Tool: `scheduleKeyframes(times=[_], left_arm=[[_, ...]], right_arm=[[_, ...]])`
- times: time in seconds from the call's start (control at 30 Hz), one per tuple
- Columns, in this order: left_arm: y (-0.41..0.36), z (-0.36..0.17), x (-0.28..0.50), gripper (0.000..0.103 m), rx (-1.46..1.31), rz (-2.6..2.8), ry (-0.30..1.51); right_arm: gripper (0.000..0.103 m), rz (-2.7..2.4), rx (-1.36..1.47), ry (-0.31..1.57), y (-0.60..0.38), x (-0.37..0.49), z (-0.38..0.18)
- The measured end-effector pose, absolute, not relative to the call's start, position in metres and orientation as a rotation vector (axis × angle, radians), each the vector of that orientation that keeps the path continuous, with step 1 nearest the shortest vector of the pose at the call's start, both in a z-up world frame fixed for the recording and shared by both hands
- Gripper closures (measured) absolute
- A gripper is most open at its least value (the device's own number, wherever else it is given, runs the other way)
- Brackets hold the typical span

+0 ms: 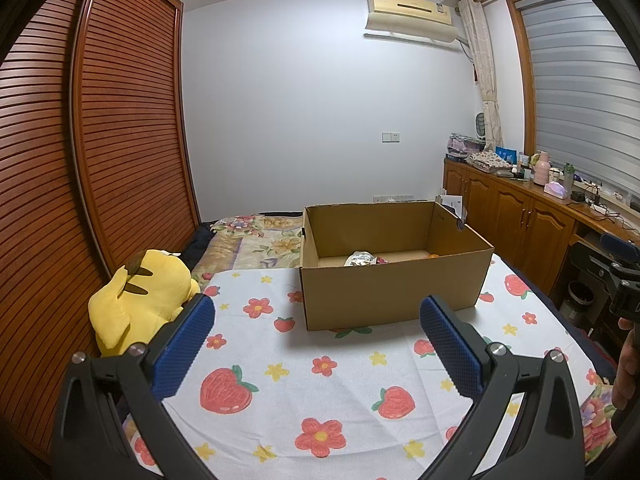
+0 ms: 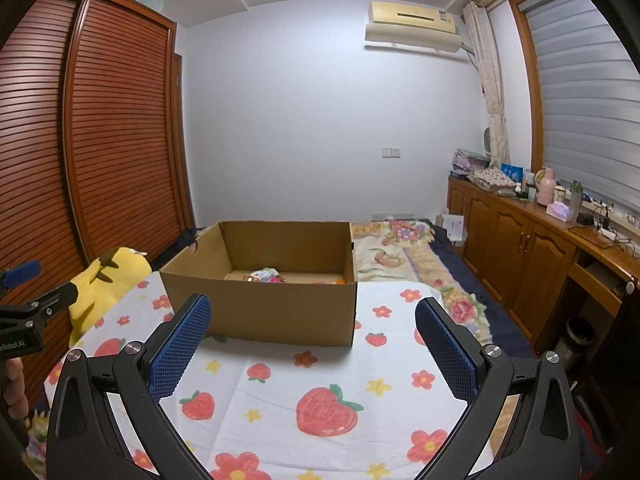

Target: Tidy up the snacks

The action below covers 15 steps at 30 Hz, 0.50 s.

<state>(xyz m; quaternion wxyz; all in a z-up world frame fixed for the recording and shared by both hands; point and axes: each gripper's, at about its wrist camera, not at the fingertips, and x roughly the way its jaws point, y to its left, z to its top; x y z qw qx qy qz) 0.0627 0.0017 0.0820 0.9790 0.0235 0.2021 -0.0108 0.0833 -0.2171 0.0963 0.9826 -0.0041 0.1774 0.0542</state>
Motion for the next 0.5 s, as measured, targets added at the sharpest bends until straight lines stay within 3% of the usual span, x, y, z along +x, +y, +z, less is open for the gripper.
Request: scheduleKeyframes(times=[0.5], left_arm=[[0.0019, 0.0819, 0.0619, 0.000, 0.045, -0.023, 0.408]], right_arm=[[0.000, 0.110, -0.007, 0.358, -0.2168, 0.0834, 0.0959]])
